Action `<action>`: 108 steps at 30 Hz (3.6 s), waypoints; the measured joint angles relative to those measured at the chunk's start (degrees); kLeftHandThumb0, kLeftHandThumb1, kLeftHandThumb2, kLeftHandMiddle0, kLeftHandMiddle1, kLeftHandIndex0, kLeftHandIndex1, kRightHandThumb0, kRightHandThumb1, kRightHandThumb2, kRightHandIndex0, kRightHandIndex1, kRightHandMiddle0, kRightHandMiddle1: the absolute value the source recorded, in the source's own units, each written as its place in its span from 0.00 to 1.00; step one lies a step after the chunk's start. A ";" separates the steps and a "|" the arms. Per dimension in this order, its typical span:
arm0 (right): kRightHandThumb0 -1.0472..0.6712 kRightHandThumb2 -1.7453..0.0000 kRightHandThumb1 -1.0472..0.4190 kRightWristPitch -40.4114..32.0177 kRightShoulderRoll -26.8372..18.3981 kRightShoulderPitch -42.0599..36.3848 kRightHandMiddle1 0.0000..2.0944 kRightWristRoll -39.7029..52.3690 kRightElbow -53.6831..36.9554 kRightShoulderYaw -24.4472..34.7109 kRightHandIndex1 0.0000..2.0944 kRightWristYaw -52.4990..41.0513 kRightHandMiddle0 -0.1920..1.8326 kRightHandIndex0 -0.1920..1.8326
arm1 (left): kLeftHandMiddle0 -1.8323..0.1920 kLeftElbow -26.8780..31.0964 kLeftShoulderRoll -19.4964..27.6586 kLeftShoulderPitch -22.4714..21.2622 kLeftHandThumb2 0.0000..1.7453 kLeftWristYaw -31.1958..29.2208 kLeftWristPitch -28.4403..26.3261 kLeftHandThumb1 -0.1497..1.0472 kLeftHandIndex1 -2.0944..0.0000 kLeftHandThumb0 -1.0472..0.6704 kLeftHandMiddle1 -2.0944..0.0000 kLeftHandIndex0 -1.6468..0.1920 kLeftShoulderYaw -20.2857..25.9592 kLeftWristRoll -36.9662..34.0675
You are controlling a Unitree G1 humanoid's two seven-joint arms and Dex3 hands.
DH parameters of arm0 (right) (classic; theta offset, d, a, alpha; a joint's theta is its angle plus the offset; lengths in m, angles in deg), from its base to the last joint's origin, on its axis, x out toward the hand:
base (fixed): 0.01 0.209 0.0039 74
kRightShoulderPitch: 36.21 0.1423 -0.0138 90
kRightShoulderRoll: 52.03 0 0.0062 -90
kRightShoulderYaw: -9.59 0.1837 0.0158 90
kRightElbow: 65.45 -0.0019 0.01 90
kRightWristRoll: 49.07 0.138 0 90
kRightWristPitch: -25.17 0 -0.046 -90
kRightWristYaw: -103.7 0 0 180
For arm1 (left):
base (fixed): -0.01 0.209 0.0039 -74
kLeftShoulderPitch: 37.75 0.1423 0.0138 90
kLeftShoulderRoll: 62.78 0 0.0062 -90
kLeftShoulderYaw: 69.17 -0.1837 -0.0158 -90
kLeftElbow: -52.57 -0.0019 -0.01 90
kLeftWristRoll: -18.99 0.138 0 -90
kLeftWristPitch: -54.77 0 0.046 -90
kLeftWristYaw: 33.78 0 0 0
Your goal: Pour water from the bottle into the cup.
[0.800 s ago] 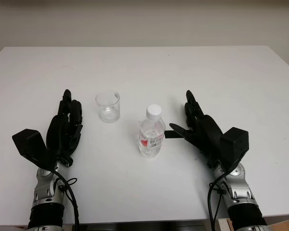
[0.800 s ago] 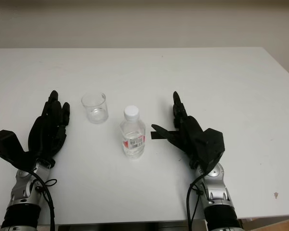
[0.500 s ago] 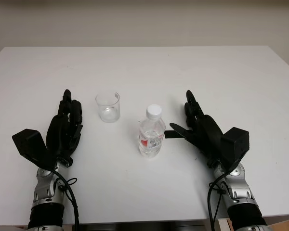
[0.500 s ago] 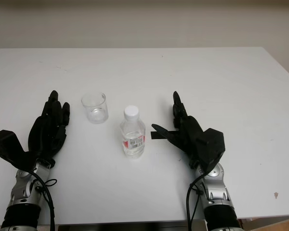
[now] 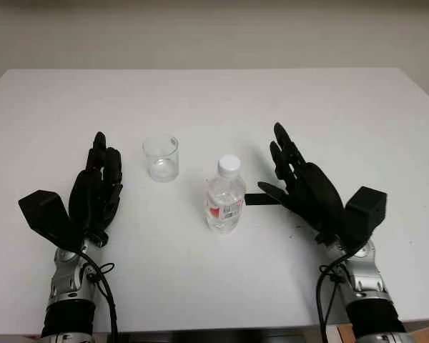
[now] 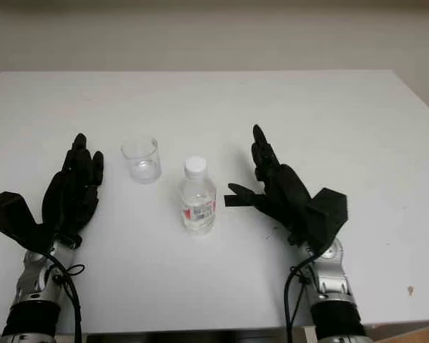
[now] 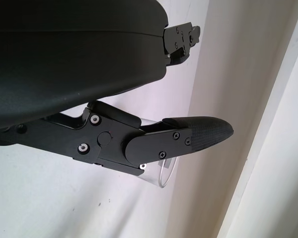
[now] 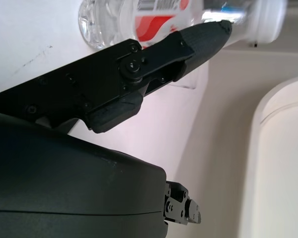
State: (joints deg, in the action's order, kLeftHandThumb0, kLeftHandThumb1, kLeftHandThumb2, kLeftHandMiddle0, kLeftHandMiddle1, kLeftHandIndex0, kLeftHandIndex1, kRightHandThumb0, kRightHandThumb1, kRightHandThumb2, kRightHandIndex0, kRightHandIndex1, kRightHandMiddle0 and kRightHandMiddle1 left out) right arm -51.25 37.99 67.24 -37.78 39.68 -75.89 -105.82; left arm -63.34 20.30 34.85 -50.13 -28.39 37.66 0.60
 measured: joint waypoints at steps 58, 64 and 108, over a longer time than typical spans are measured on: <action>0.20 0.97 0.13 3.70 7.27 1.34 0.41 -3.06 2.91 -11.69 0.39 -5.72 0.09 0.10 | 0.98 -1.47 -1.01 -0.95 0.31 1.61 1.52 1.00 0.97 0.21 0.97 0.99 -0.24 0.12; 0.22 0.97 0.13 4.24 8.08 1.79 0.89 -5.19 2.32 -13.17 0.89 -4.51 0.07 0.05 | 0.98 -0.66 -1.38 -0.55 0.32 2.00 1.56 1.00 0.98 0.21 0.98 0.99 -0.33 0.14; 0.44 0.77 0.00 6.21 10.75 30.67 1.00 -25.49 31.06 -11.51 1.00 31.95 0.76 0.91 | 0.97 0.08 -1.15 -0.39 0.31 1.80 1.09 1.00 0.97 0.21 0.97 0.99 -0.51 0.08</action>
State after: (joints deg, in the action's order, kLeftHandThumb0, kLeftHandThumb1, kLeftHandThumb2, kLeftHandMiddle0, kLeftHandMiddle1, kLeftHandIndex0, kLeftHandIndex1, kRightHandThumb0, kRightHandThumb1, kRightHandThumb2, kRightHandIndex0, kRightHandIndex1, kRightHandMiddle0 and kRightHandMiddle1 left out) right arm -45.03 48.74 97.91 -63.27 70.74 -87.39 -73.87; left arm -63.26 19.15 34.46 -48.32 -27.29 37.14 0.68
